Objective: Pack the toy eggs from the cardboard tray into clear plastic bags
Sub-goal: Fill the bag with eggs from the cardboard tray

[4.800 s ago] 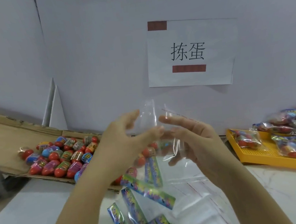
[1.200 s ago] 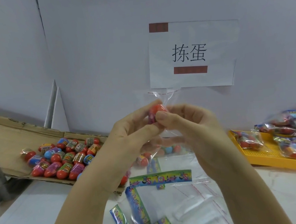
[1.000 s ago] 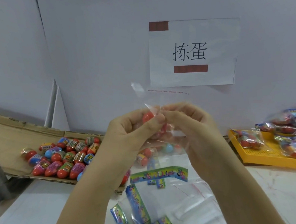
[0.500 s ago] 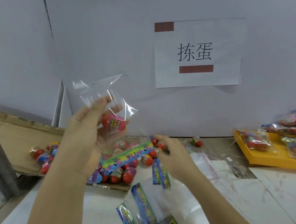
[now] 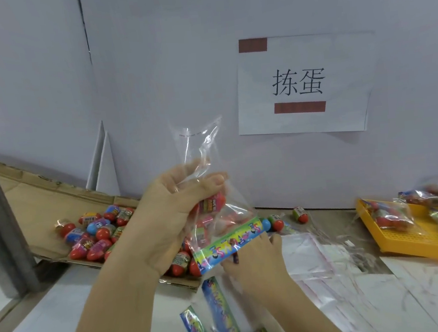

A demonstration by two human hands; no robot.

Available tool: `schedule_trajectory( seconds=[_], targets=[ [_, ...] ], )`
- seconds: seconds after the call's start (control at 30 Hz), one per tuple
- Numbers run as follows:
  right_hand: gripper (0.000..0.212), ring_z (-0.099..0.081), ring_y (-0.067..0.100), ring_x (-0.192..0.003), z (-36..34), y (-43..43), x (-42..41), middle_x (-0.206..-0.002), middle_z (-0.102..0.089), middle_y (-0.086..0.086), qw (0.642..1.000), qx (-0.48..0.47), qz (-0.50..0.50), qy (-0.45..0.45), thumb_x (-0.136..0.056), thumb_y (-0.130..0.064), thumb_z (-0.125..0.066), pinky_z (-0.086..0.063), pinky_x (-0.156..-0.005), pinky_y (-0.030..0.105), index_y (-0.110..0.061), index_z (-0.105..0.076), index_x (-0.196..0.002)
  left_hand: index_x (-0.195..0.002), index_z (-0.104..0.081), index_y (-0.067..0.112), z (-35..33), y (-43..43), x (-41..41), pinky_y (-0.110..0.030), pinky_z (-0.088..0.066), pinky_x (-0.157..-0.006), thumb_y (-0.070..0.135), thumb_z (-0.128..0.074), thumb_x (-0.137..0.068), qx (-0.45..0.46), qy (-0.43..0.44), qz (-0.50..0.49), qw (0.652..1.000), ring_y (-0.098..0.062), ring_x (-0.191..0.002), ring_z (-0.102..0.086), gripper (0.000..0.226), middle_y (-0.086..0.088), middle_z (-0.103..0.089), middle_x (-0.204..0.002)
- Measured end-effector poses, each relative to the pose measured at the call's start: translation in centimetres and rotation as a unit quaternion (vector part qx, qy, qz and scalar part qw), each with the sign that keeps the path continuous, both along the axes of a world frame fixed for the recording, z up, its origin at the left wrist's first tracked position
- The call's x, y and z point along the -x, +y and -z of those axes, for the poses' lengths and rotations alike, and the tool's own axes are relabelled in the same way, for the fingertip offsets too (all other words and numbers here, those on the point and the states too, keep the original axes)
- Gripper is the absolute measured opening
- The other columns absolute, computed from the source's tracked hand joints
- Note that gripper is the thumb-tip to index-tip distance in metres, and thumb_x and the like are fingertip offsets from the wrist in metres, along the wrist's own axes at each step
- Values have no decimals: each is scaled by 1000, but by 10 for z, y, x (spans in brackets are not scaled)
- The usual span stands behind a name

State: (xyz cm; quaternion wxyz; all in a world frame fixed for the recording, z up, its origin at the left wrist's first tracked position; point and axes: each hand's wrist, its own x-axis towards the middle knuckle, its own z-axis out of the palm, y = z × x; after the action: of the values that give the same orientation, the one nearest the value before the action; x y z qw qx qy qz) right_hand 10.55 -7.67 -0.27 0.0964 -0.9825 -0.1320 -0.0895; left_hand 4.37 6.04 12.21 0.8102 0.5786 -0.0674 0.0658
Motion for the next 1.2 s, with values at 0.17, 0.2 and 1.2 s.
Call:
schedule_trajectory(
  seconds=[0.17,0.2,1.2],
  targets=[
    [9,-44,23,-114,1,2,0,-106,-50,-3,1000,18,-5,-6,-97,-26,-45,-25,-92,37,-25,-53,-93,-119,-63,17,-1,0,4,-31,-61,-72,16,-76,-49,-21,-21,15,999,-26,-92,-73,71,-7,-76,-99],
    [13,-45,22,-111,-3,0,0,-100,-46,-4,1000,-7,-9,-27,-95,-22,-48,-24,-88,34,-25,-49,-82,-119,-63,18,-1,0,5,-31,-61,-74,18,-78,-47,-30,-24,15,999,-27,-94,-73,73,-6,-76,-99],
    [19,-58,2,-75,-24,-10,0,-84,-65,-15,894,-436,-69,-84,-82,-22,-67,-46,-82,26,-32,-61,-96,-123,-56,32,3,19,-2,-15,-55,-59,28,-81,-44,-138,-94,-25,986,-16,-89,-74,84,1,-76,-100]
  ],
)
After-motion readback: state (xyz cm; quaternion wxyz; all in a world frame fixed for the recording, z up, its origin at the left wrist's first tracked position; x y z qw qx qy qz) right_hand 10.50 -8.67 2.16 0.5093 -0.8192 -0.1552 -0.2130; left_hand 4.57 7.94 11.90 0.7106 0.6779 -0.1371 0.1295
